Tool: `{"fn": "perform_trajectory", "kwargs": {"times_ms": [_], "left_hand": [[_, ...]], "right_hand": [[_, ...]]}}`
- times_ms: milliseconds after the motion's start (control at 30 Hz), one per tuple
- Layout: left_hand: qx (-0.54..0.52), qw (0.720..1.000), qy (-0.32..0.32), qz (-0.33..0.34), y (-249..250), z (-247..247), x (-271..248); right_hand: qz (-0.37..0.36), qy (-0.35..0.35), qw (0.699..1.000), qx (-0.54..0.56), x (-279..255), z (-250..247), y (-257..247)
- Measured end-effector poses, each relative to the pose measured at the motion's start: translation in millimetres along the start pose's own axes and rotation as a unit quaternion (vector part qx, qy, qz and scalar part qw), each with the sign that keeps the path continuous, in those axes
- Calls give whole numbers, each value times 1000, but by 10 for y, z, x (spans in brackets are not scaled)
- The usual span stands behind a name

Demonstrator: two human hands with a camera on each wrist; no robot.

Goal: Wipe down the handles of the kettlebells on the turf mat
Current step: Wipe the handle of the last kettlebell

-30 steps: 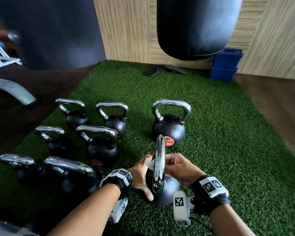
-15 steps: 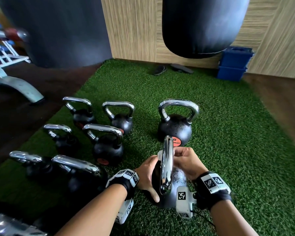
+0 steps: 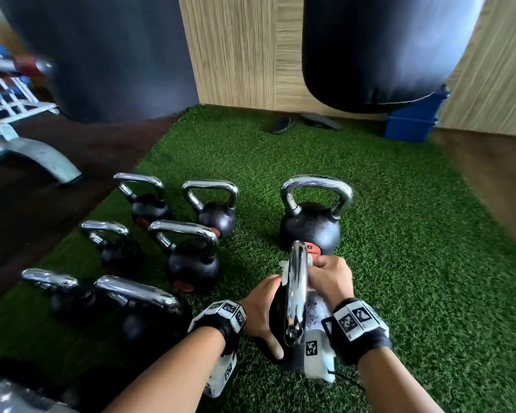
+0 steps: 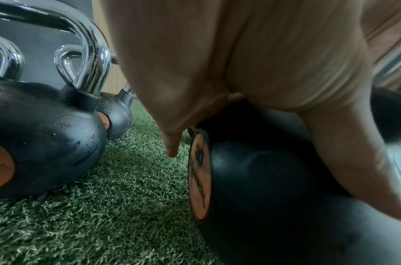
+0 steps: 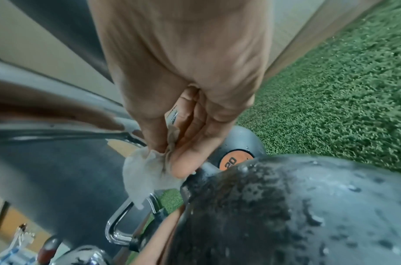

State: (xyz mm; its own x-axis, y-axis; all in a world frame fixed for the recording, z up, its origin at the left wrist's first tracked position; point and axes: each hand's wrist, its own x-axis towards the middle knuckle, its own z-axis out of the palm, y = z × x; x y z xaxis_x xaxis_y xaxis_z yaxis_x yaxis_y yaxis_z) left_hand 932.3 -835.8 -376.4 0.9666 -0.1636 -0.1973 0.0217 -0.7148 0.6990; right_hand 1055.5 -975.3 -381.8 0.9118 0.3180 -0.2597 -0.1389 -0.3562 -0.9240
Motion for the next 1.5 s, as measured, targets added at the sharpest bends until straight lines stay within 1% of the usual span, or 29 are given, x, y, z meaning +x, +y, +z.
{"fn": "perform_trajectory", "kwargs": {"times_ms": [67,100,167,267,300,333,367,433,500,533,600,667,700,733,767,800,833,867,900,933,967,1000,1033,1067,1100,1200,1300,1433,1500], "left_hand": [[6,1000,-2,8,-17,13,12],[12,1000,-3,6,-13,13,18],[12,1000,-2,-14,21,3,15],[0,999,-9,-42,65,-20,-29],[1,999,-11,-47,68,-24,-36],[8,999,-14,-51,65,-30,-38],[22,998,-18,-56,61,-33,-33],[66,994,-29,-80,70,-28,-23],[105,988,-54,-100,89,-38,12],[117,985,-76,-105,103,-69,39],[122,979,-123,-109,138,-202,89],[128,977,-134,-106,164,-400,150],[143,977,-116,-106,202,-499,166],[163,978,-77,-103,255,-588,185],[187,978,-24,-85,320,-660,203],[211,976,27,-51,397,-720,234],[233,970,63,-5,485,-768,280],[245,966,75,43,576,-804,334],[254,961,64,84,679,-840,384],[273,955,34,111,784,-879,425],[309,943,-4,122,879,-902,461],[357,926,-40,116,954,-914,483],[403,907,-63,103,1009,-913,497],[433,894,-67,91,1037,-910,500],[440,892,-56,85,1036,-905,498],[391,917,-7,80,948,-883,489],[382,921,31,74,839,-840,478],[358,926,120,23,652,-709,388],[331,929,166,-12,576,-641,300]], "right_hand": [[-5,25,996,-80,-66,18,-34],[-18,39,993,-111,-106,10,-51],[-36,51,985,-161,-207,-24,-118],[-50,38,978,-201,-362,-91,-237],[-70,37,975,-208,-409,-112,-249],[-75,29,981,-178,-477,-128,-266],[-74,4,990,-122,-564,-138,-287],[-41,-83,995,-30,-733,-163,-292],[-45,-135,989,-47,-864,-202,-343],[-64,-154,983,-72,-926,-210,-367],[-85,-172,974,-120,-1050,-249,-428],[-72,-191,974,-98,-1142,-324,-456],[-66,-216,971,-76,-1186,-382,-473],[-59,-245,966,-59,-1201,-442,-474],[-50,-275,959,-55,-1221,-494,-481],[-45,-295,952,-63,-1234,-523,-483],[-40,-305,948,-77,-1257,-524,-487],[-36,-293,949,-107,-1276,-497,-501],[-39,-266,952,-150,-1287,-461,-512],[-46,-226,953,-198,-1287,-418,-521],[-55,-186,951,-241,-1295,-378,-532],[-67,-150,947,-275,-1291,-351,-531],[-77,-121,944,-298,-1280,-334,-528],[-84,-100,943,-306,-1270,-318,-521],[-85,-86,944,-306,-1268,-307,-518],[-82,-79,949,-293,-1296,-299,-520],[-93,-64,955,-274,-1322,-366,-527],[-97,-57,968,-223,-1280,-553,-430],[-100,-39,972,-210,-1238,-656,-348]]}}
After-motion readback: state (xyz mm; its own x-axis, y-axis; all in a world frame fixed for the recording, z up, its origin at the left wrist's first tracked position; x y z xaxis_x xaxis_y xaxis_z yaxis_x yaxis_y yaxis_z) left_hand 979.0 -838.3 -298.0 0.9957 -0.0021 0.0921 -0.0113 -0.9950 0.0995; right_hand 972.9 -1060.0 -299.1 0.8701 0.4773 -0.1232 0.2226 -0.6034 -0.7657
